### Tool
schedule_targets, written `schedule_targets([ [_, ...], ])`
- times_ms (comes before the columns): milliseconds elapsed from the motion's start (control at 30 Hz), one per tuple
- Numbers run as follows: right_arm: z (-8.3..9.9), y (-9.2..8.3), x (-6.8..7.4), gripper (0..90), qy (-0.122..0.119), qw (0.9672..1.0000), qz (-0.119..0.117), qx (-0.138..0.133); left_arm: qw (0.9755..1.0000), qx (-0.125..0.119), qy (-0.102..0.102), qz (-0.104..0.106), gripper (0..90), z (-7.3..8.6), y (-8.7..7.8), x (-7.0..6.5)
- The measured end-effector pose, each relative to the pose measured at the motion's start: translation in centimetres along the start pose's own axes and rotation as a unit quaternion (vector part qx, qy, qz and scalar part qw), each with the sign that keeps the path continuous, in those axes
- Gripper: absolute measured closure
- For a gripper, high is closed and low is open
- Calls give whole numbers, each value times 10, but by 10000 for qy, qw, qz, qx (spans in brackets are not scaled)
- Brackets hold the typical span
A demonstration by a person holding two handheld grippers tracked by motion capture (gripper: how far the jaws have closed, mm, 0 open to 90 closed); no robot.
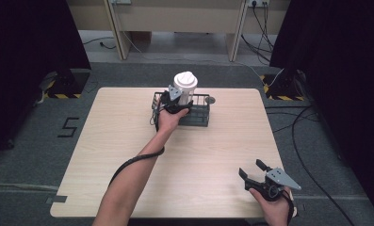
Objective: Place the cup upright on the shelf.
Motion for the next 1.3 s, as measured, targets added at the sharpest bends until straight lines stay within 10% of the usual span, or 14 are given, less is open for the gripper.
schedule_targets([
  [1300,0,1,1,195,-48,10000,-17,46,9999,-59,102,0,141,1,-20,5],
])
Point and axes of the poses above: each handheld gripper's, and its own axes: y roughly forward along the jaws, z roughly out of its underside, x roughly to its left, the point moved 10 cm from there along y, roughly forward along the jaws, and after that the axes turned 13 degrees about -y, right-handed, at the moved point
